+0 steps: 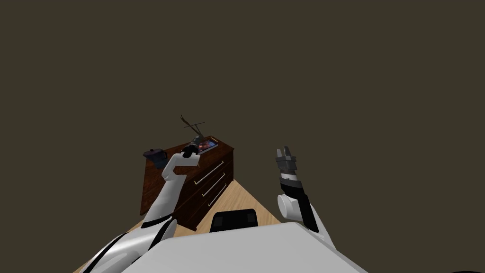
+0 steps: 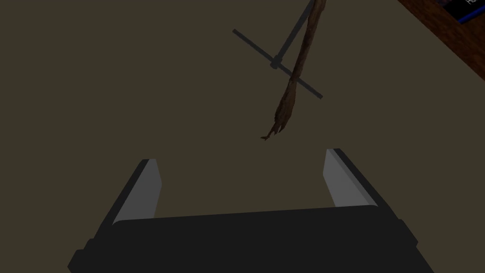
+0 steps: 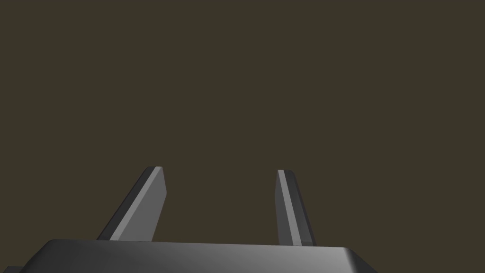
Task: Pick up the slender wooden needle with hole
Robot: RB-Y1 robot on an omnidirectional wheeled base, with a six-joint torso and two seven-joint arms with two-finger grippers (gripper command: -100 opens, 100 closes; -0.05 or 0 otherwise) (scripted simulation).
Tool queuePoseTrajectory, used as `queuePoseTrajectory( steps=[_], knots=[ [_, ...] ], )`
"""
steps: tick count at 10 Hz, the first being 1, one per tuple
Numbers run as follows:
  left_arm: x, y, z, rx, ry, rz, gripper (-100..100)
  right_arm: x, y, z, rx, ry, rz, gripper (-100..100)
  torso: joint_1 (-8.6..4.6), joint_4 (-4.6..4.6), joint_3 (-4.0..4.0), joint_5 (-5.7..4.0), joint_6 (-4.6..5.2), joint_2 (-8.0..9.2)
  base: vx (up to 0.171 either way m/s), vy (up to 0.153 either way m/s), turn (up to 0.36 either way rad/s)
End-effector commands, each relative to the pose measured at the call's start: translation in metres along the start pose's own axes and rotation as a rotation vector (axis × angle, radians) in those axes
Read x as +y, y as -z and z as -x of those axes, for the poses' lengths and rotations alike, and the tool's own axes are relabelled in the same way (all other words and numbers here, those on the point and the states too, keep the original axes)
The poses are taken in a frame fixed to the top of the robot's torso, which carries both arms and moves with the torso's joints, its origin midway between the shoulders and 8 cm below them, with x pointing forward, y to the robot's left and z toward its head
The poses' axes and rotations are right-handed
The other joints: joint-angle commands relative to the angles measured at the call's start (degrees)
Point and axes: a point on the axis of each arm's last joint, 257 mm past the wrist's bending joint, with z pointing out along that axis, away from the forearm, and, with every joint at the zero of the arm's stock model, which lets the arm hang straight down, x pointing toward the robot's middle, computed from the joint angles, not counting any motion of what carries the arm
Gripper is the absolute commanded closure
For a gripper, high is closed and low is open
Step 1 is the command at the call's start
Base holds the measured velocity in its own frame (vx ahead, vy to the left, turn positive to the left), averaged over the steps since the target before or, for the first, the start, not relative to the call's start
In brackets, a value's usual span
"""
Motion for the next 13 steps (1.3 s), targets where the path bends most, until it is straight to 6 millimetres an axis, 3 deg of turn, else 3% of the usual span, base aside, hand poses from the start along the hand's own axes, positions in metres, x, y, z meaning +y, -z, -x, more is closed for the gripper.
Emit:
queuePoseTrajectory(
  steps=[1, 13],
  knots=[
    [0.008, -0.012, -0.001, 0.015, -0.026, 0.053, -100, 0.0, 0.0, 0.0, 0.0, 0.0, 0.0, 0, 0.0, 0.0, 0.0, 0.0, 0.0, 0.0, -0.019, 0.025, -0.059],
    [0.064, -0.039, -0.031, 0.184, -0.096, 0.35, -100, 0.0, 0.0, 0.0, 0.0, 0.0, 0.0, 0, 0.01, -0.01, -0.01, 0.01, -0.01, -0.02, -0.012, 0.022, -0.025]
  ],
)
